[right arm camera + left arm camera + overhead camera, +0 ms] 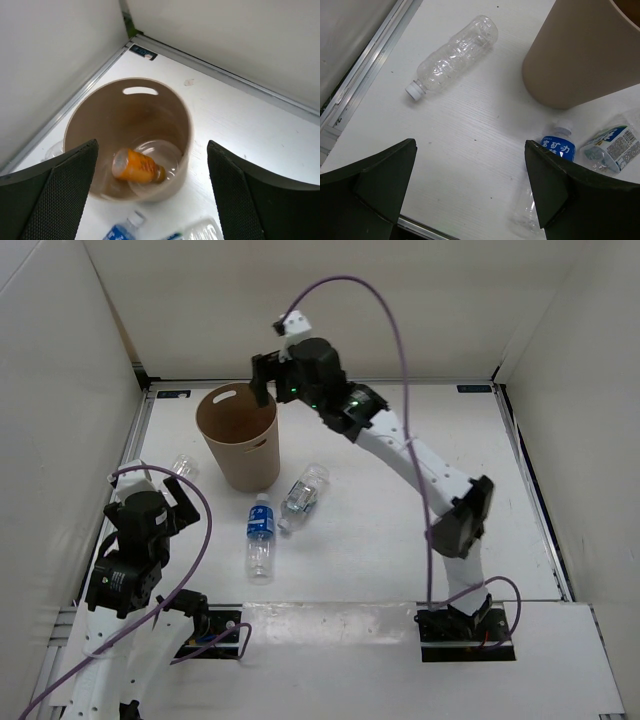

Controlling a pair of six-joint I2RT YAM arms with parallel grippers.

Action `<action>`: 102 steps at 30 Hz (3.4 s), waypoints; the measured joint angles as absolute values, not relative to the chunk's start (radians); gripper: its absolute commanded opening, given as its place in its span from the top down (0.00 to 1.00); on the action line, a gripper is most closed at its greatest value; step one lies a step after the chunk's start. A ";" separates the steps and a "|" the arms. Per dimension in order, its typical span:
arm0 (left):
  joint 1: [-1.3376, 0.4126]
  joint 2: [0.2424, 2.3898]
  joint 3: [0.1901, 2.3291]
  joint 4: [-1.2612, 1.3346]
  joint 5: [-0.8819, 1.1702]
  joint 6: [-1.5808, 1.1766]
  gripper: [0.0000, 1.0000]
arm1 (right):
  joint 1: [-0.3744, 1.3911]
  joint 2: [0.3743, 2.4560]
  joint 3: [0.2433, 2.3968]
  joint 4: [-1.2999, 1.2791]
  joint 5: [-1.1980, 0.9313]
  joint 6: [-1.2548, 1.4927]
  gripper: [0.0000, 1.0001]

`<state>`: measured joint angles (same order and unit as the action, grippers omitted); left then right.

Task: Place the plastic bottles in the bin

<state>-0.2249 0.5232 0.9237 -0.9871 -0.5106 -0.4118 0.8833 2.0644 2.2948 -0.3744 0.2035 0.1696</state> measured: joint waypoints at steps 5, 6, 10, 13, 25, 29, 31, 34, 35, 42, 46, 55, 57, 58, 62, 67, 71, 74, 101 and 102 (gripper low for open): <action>-0.225 0.524 0.924 -0.987 -0.509 -0.412 0.01 | 0.742 1.745 1.911 -0.329 0.157 0.340 0.10; -0.225 0.524 0.924 -0.987 -0.509 -0.412 0.01 | 0.704 1.681 1.805 -0.305 0.141 0.381 0.10; -0.225 0.524 0.924 -0.987 -0.509 -0.412 0.01 | 0.637 1.584 1.512 -0.266 0.120 0.501 0.10; -0.225 0.524 0.924 -0.987 -0.509 -0.412 0.01 | 0.653 1.664 1.430 -0.269 0.060 0.583 0.10; -0.225 0.524 0.924 -0.987 -0.509 -0.412 0.01 | 0.671 2.022 1.465 -0.352 -0.194 0.815 0.10; -0.226 0.524 0.924 -0.987 -0.509 -0.412 0.01 | 0.683 2.025 1.483 -0.349 -0.229 0.857 0.10; -0.226 0.524 0.924 -0.987 -0.509 -0.412 0.01 | 0.685 2.030 1.495 -0.348 -0.243 0.876 0.10; -0.226 0.524 0.924 -0.987 -0.509 -0.412 0.01 | 0.683 2.054 1.513 -0.343 -0.265 0.905 0.10; -0.226 0.524 0.923 -0.987 -0.509 -0.412 0.01 | 0.683 2.066 1.516 -0.343 -0.270 0.914 0.10; -0.226 0.519 0.923 -0.987 -0.509 -0.412 0.01 | 0.686 2.130 1.553 -0.416 -0.279 0.931 0.10; -0.226 0.514 0.923 -0.987 -0.509 -0.412 0.01 | 0.690 2.131 1.565 -0.437 -0.281 0.931 0.20; -0.226 0.513 0.923 -0.987 -0.509 -0.413 0.01 | 0.685 2.126 1.531 -0.397 -0.348 0.932 0.82; -0.226 0.513 0.923 -0.987 -0.509 -0.412 0.01 | 0.680 2.116 1.515 -0.388 -0.361 0.931 0.92; -0.226 0.513 0.923 -0.987 -0.509 -0.412 0.01 | 0.678 2.107 1.504 -0.387 -0.366 0.928 0.94; -0.226 0.513 0.923 -0.988 -0.509 -0.412 0.01 | 0.668 2.025 1.452 -0.402 -0.360 0.902 1.00; -0.226 0.511 0.923 -0.988 -0.509 -0.413 0.01 | 0.643 1.849 1.407 -0.429 -0.329 0.849 1.00; -0.226 0.507 0.923 -0.988 -0.509 -0.413 0.01 | 0.620 1.750 1.401 -0.433 -0.310 0.796 1.00; -0.226 0.506 0.923 -0.988 -0.509 -0.413 0.01 | 0.608 1.689 1.373 -0.416 -0.308 0.750 1.00; -0.226 0.539 0.923 -0.987 -0.488 -0.411 0.01 | 0.883 1.948 2.180 -0.235 0.200 0.162 1.00; -0.226 0.541 0.923 -0.987 -0.488 -0.411 0.01 | 0.894 2.004 2.247 -0.235 0.228 0.138 1.00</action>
<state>-0.2260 0.5407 0.9226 -0.9871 -0.4881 -0.4114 0.8944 2.0045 2.2471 -0.2348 0.2279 0.1383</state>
